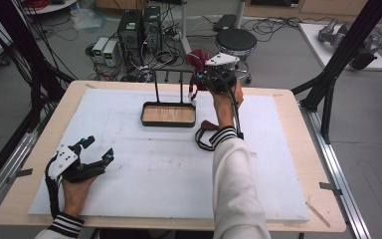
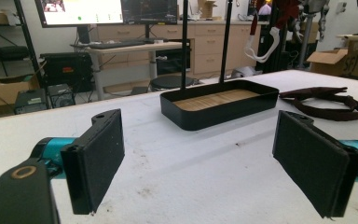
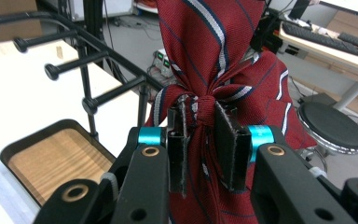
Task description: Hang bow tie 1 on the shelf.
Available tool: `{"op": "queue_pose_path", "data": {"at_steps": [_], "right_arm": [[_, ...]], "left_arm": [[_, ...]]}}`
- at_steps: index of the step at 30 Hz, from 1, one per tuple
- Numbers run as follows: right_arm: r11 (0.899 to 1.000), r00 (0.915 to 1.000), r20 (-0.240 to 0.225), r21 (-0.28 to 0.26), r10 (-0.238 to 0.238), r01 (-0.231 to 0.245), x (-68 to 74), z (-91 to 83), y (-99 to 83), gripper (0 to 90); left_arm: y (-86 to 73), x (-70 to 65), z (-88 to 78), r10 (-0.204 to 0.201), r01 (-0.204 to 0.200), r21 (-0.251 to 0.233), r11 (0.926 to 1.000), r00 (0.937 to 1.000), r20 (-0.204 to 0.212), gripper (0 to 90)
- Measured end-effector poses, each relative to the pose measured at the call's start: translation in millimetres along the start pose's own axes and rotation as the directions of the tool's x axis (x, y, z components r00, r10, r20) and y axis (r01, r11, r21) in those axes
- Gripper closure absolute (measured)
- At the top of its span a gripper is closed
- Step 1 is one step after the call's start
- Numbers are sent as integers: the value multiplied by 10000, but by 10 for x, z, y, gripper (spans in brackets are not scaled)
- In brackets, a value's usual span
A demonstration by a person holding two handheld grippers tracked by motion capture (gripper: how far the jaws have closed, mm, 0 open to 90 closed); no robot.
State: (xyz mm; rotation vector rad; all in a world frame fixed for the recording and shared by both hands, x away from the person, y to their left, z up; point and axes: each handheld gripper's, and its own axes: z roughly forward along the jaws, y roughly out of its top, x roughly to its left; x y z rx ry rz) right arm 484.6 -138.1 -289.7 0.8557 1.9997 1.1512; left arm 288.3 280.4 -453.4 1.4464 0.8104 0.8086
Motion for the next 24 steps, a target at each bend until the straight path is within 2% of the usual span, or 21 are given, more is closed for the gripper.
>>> {"op": "queue_pose_path", "data": {"at_steps": [6,9,13,14,15,16,24], "right_arm": [[9991,9997,-110,364,213,-209,-68,31,-83,753],[9976,9984,-229,479,514,-502,-72,46,-109,752],[9967,9980,-263,588,578,-562,-85,68,-129,752],[9944,9968,-277,774,744,-721,-83,75,-144,751],[9950,9974,-294,771,660,-636,-93,83,-150,751],[9923,9958,-314,923,854,-822,-89,84,-165,751],[9826,9902,-652,1481,1231,-1124,-142,117,-264,751]], "left_arm": [[0,-1,0,10,-10,4,10000,10000,0,169],[0,-1,0,14,-14,7,10000,10000,0,169],[0,-3,0,25,-25,-1,10000,10000,-4,169],[0,-2,0,29,-29,0,10000,10000,1,169],[0,-2,1,27,-27,-2,10000,10000,2,169],[0,-2,0,28,-28,-1,10000,10000,3,169],[1,-4,0,55,-55,14,10000,10000,0,169]]}}
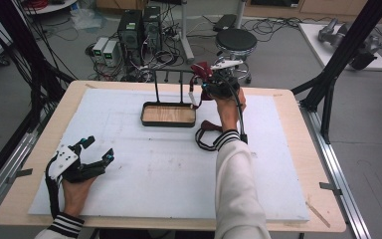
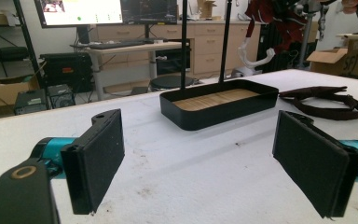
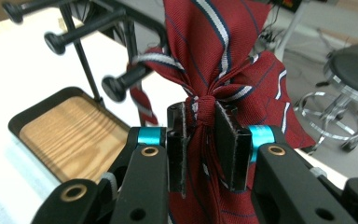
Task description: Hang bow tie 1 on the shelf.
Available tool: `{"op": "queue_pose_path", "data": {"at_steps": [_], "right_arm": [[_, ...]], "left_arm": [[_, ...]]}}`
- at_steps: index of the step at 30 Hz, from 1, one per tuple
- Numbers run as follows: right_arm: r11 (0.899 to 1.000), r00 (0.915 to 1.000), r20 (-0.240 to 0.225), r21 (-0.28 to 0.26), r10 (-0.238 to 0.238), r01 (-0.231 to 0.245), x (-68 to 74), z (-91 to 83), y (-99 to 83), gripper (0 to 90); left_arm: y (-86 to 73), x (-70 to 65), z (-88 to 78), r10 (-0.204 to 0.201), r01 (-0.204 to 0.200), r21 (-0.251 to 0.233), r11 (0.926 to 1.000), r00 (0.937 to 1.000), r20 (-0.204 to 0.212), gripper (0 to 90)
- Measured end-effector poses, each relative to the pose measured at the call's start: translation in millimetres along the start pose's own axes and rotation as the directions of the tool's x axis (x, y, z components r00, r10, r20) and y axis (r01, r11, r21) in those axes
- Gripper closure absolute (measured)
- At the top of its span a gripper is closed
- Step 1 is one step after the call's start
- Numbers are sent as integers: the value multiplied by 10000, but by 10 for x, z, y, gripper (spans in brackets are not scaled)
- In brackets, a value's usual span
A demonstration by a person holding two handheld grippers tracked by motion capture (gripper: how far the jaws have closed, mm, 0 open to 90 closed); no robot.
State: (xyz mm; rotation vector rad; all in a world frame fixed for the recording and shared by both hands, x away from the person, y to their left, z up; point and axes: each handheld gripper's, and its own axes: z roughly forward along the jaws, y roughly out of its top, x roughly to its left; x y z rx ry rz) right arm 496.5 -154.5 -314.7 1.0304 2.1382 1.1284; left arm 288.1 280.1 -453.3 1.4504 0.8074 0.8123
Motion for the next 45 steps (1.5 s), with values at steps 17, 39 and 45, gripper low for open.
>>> {"op": "queue_pose_path", "data": {"at_steps": [17,39,45], "right_arm": [[9958,9963,-682,787,515,-461,-56,73,-245,750],[9859,9753,-1649,1039,1468,-1309,-78,127,-322,177],[9868,9697,-1934,920,1492,-1335,-59,67,-319,27]], "left_arm": [[0,-3,-1,46,-46,14,10000,10000,-10,169],[0,-5,1,51,-51,6,10000,10000,-7,169],[1,-5,1,61,-61,6,10000,10000,-9,169]]}}
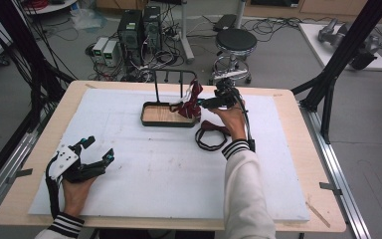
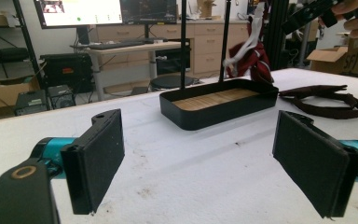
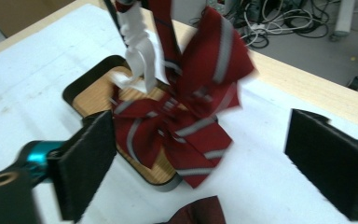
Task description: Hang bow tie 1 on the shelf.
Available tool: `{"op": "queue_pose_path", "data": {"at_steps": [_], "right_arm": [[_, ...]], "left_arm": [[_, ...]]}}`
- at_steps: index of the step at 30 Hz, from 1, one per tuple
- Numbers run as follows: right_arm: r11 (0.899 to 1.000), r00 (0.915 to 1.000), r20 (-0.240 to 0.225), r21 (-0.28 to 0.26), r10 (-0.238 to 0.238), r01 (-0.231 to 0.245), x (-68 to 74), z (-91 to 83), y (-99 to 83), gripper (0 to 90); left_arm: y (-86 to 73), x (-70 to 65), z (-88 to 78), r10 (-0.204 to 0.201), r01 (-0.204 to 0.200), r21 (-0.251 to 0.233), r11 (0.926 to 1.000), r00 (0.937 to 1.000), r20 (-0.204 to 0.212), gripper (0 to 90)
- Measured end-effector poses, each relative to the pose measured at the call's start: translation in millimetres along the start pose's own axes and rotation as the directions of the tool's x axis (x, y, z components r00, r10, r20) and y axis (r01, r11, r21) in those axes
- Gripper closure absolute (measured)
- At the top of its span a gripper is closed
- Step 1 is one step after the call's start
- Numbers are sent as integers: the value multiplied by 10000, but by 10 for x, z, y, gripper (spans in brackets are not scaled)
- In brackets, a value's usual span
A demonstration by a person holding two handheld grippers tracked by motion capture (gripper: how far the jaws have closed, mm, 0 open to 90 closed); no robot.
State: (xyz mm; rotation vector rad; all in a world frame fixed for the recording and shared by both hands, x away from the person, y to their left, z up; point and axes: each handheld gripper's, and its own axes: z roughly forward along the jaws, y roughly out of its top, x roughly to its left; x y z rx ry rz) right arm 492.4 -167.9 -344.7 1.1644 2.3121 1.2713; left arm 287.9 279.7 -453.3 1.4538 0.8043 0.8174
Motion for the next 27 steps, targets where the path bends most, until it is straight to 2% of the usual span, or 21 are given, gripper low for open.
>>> {"op": "queue_pose_path", "data": {"at_steps": [9,10,11,14,18,19,21,23,27], "right_arm": [[9996,9996,-86,-91,-286,286,58,-234,4,26],[9992,9994,-118,-224,-320,317,72,-278,-8,26],[9971,9990,-107,-621,-438,431,97,-332,-38,27],[9933,9981,-86,-985,-607,596,173,-518,-138,27],[9901,9977,-69,-1241,-670,656,233,-665,-217,27],[9858,9964,37,-1451,-845,841,266,-755,-275,27],[9851,9965,63,-1506,-828,828,285,-799,-307,27],[9792,9963,170,-1837,-844,861,334,-929,-421,27],[9737,9957,299,-2080,-882,925,385,-1030,-570,27]], "left_arm": [[0,0,0,3,-3,-4,10000,10000,3,169],[0,0,-1,11,-11,-1,10000,10000,4,169],[0,0,-1,9,-9,-3,10000,10000,3,169],[0,-1,-2,18,-18,-10,10000,10000,9,168],[0,-2,-2,21,-21,-7,10000,10000,8,169],[0,-2,-2,23,-23,-11,10000,10000,8,168],[0,-1,-2,39,-39,-11,10000,10000,22,168],[0,0,-2,11,-10,-11,10000,10000,13,168],[0,2,-3,9,-9,-9,10000,10000,13,168]]}}
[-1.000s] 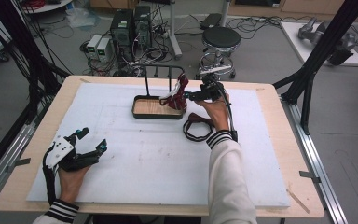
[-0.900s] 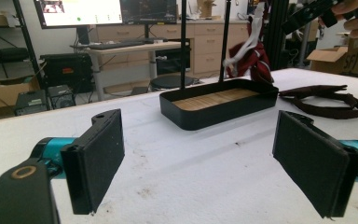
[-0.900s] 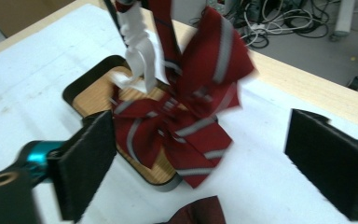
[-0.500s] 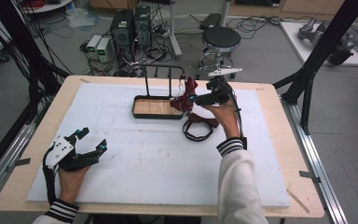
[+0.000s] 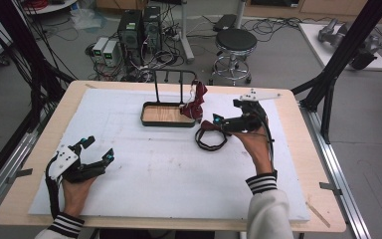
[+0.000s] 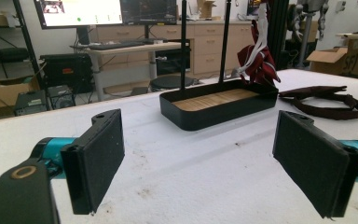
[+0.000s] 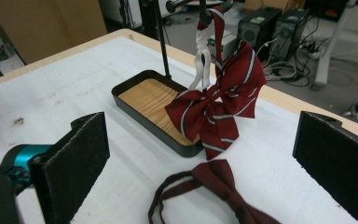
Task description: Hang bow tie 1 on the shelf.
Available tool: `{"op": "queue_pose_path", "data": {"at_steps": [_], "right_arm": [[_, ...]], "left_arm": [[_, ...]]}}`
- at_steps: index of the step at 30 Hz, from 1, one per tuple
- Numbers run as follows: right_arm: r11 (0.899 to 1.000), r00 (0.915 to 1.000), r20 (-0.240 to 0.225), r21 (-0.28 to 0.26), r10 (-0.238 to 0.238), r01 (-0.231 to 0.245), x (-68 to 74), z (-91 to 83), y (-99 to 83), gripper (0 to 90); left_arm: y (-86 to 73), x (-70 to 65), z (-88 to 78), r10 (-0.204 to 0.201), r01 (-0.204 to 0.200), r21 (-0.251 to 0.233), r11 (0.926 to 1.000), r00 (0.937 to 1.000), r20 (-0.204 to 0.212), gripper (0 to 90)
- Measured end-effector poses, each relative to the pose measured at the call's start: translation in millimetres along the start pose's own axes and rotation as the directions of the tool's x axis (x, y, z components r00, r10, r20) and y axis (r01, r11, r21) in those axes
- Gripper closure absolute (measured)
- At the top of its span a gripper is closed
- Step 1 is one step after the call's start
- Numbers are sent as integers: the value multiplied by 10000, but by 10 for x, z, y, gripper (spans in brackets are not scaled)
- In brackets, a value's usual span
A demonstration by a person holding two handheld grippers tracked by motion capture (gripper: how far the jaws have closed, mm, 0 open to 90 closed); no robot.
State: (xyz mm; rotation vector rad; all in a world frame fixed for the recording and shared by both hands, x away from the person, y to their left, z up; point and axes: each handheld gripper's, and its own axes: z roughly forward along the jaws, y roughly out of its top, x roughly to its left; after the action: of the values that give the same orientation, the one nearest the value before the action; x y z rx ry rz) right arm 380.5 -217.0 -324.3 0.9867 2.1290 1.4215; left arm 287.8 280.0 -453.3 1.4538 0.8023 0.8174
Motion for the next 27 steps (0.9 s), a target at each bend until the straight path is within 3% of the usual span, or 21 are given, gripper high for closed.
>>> {"op": "queue_pose_path", "data": {"at_steps": [10,19,27], "right_arm": [[9972,9988,474,-743,102,-66,143,-343,-510,27],[9957,9983,568,-918,126,-74,166,-417,-706,27],[9976,9983,562,-679,181,-143,154,-421,-789,27]], "left_arm": [[0,-1,0,4,-4,-4,10000,10000,13,168],[0,-1,0,2,-2,-3,10000,10000,10,168],[0,-3,1,22,-22,-10,10000,10000,20,168]]}}
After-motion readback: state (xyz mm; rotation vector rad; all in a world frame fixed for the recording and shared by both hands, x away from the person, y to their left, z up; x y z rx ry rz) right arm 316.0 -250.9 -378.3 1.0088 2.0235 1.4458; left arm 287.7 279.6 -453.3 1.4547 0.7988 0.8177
